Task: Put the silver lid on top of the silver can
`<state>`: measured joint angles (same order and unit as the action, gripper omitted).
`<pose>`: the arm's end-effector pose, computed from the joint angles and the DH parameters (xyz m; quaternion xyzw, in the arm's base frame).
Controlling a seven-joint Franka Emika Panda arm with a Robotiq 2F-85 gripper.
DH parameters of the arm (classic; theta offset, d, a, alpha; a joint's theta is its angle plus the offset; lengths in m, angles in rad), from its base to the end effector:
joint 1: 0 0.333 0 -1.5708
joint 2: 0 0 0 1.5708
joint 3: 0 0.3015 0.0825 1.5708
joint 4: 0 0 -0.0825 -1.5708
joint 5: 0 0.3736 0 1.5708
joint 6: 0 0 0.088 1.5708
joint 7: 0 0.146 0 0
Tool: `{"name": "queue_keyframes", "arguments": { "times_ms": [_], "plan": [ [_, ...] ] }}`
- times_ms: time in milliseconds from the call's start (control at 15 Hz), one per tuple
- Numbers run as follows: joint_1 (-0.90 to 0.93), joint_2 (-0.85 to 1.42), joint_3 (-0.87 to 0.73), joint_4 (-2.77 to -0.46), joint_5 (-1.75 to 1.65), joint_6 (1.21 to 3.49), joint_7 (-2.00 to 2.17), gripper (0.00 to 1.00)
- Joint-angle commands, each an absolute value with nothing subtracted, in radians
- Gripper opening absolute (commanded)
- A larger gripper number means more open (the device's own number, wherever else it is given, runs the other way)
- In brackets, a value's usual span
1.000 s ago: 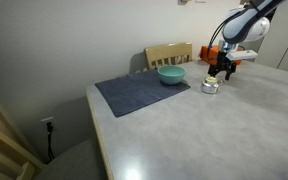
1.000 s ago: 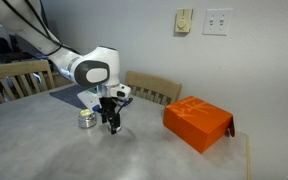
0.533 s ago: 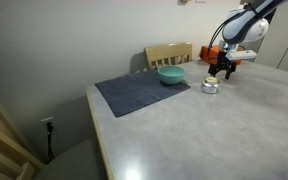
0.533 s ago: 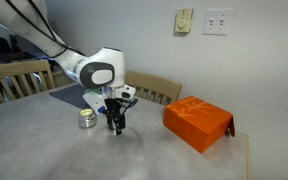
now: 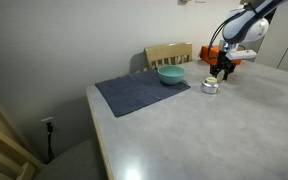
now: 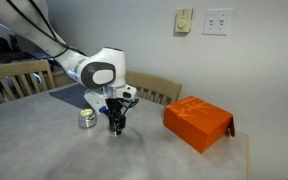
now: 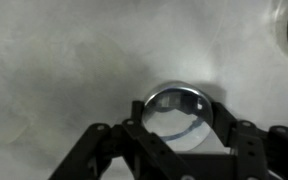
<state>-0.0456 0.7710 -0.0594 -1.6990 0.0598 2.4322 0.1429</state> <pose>0.6458 -0.0650 0.1021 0.9902 -0.1385 -0.0179 0.0021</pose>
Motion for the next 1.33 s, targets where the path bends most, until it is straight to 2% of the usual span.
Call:
{"name": "queue_keyframes", "arguments": {
  "times_ms": [0,733,1267],
  "plan": [
    [-0.066,0.769,-0.046,-1.689,0.071,2.409,0.106,0.44],
    [0.123,0.516,-0.115,-1.871,-0.138,2.346,0.251,0.44],
    [0.127,0.464,-0.028,-1.851,-0.149,2.19,0.167,0.44]
  ]
}}
